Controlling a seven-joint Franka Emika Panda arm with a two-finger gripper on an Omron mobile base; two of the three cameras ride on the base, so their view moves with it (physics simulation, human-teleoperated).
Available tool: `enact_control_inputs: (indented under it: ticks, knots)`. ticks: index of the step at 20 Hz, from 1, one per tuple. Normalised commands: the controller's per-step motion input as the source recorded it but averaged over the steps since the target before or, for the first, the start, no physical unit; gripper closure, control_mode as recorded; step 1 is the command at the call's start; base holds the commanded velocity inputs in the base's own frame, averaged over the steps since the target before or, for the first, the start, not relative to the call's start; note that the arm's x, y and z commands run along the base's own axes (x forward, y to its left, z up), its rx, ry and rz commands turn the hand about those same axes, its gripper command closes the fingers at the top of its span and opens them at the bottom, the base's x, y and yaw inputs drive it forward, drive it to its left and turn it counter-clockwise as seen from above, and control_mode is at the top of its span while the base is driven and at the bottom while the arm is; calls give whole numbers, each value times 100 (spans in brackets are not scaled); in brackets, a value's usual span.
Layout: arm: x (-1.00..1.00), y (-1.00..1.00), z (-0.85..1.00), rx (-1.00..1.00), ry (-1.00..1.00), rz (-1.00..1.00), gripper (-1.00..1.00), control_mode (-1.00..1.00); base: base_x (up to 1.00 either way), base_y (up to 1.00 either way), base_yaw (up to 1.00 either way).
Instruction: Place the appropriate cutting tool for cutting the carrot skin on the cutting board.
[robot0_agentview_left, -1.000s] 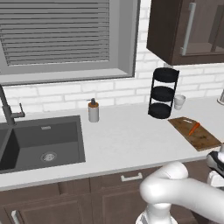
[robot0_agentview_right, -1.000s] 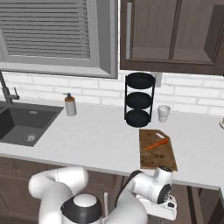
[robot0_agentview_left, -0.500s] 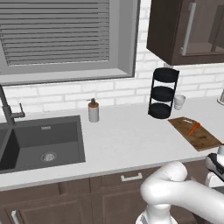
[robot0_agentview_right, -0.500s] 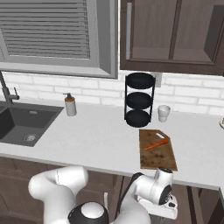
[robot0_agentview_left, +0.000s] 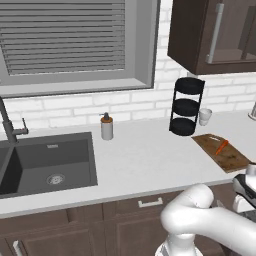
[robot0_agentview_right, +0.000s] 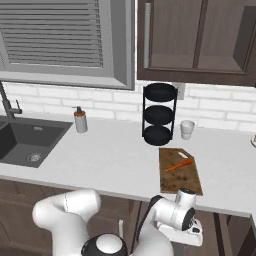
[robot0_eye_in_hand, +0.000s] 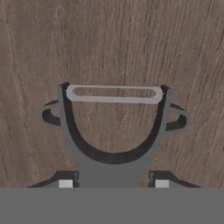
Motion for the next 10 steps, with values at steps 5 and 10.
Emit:
enact_control_inputs:
  ticks: [5,10]
  knots:
    - [-3,12,8,0,0,5,100,-100,0,0,0]
    - [-38,0,81,0,0,6,100,-100,0,0,0]
